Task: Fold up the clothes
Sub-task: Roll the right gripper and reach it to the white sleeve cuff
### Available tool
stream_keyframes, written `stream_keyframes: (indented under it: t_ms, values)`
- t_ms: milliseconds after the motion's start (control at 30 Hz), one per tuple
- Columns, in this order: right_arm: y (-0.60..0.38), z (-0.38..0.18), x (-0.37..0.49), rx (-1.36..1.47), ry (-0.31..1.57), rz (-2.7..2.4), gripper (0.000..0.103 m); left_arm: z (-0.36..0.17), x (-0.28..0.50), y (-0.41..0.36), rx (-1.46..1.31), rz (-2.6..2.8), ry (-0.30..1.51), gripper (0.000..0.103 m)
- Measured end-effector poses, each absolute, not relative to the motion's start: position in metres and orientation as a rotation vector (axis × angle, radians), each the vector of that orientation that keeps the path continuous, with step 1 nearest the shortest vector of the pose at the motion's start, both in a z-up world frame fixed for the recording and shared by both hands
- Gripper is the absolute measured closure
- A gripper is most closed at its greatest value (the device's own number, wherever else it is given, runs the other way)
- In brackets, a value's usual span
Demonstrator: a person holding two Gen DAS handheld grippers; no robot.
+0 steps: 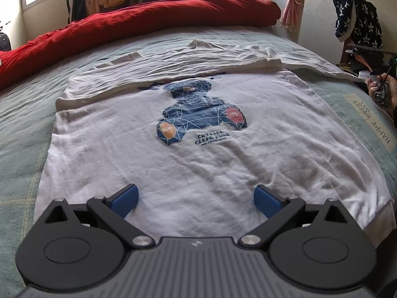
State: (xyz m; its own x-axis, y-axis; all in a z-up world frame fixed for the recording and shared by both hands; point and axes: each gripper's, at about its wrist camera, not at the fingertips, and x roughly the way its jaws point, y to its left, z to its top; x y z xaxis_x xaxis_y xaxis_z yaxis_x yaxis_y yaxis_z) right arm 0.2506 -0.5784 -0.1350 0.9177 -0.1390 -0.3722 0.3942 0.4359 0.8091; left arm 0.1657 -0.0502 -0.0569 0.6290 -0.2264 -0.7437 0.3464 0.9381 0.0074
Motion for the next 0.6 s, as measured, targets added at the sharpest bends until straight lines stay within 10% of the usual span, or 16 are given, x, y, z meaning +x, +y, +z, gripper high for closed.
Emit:
stream_keyframes:
  t_ms: [600]
  values:
    - [-0.585, -0.129, 0.242, 1.188, 0.122, -0.128, 0.000, -0.058, 0.164, -0.051, 0.154, -0.329, 0.821, 0.002]
